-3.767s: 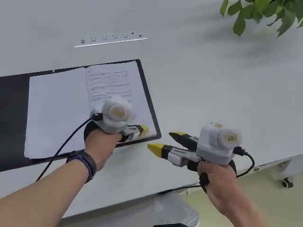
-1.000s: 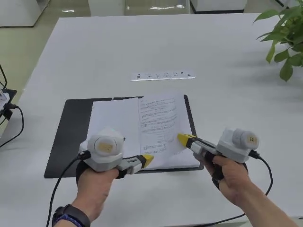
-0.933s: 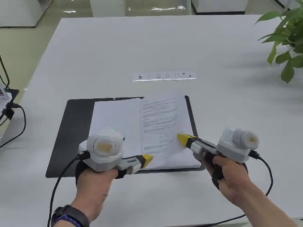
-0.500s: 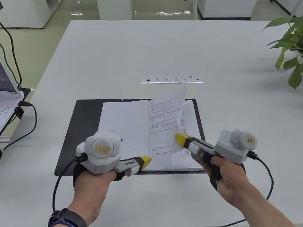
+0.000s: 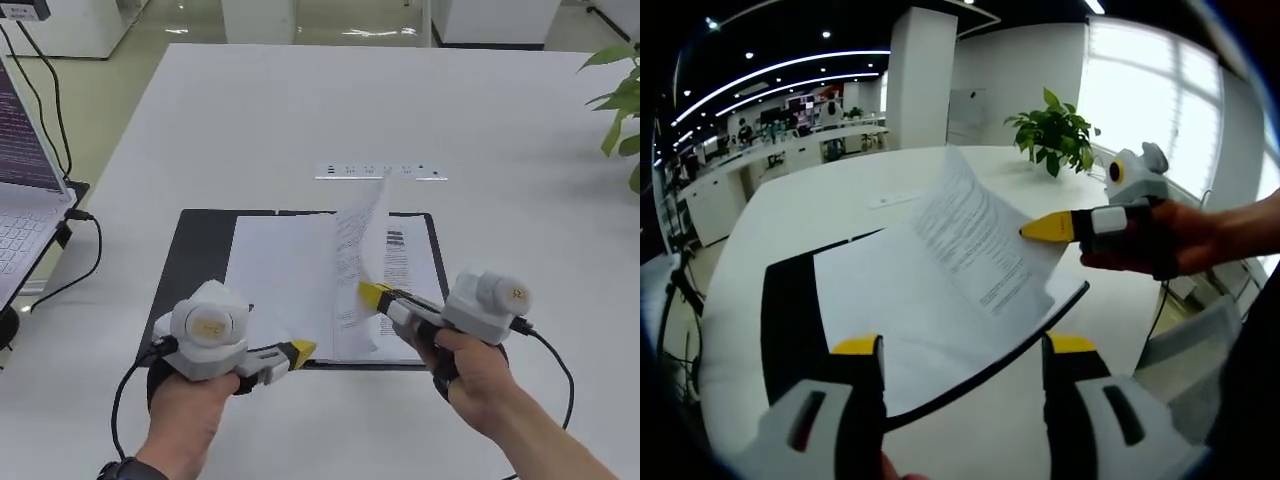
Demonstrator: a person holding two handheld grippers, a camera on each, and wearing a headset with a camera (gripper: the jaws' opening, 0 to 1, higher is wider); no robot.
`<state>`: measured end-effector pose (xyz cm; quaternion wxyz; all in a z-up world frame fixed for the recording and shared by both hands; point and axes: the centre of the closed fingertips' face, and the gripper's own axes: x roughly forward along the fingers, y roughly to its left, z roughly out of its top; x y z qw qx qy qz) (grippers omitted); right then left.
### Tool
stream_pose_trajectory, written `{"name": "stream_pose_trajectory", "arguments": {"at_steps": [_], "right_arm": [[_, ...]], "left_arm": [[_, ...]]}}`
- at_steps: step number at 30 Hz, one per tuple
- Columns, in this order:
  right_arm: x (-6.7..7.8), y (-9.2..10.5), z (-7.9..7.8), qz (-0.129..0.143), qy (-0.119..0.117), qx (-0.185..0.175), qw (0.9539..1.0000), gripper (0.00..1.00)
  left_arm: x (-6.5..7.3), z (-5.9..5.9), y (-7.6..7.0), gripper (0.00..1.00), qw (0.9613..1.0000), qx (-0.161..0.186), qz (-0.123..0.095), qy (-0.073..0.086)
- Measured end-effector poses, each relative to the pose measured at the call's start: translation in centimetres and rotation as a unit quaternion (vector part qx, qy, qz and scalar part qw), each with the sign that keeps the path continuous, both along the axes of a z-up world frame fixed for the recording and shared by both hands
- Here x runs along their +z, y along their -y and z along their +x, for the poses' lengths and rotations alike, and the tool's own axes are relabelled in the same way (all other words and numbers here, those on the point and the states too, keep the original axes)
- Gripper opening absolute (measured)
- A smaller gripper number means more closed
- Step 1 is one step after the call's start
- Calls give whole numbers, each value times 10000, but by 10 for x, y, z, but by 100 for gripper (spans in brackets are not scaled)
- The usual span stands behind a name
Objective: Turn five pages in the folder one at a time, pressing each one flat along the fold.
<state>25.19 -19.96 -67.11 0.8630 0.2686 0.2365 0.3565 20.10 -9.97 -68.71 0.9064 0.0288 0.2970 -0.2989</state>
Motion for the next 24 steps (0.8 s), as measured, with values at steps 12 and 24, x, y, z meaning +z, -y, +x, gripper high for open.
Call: {"name": "stream_pose_trajectory", "arguments": {"at_steps": [12, 24], "right_arm": [[1, -52, -3, 61, -21, 392, 9992, 0], [-4, -99, -9, 112, -103, 741, 9971, 0]], "left_arm": [[1, -10, -31, 65, 9997, 243, -48, 3], [1, -16, -62, 65, 9983, 564, -134, 3]]}}
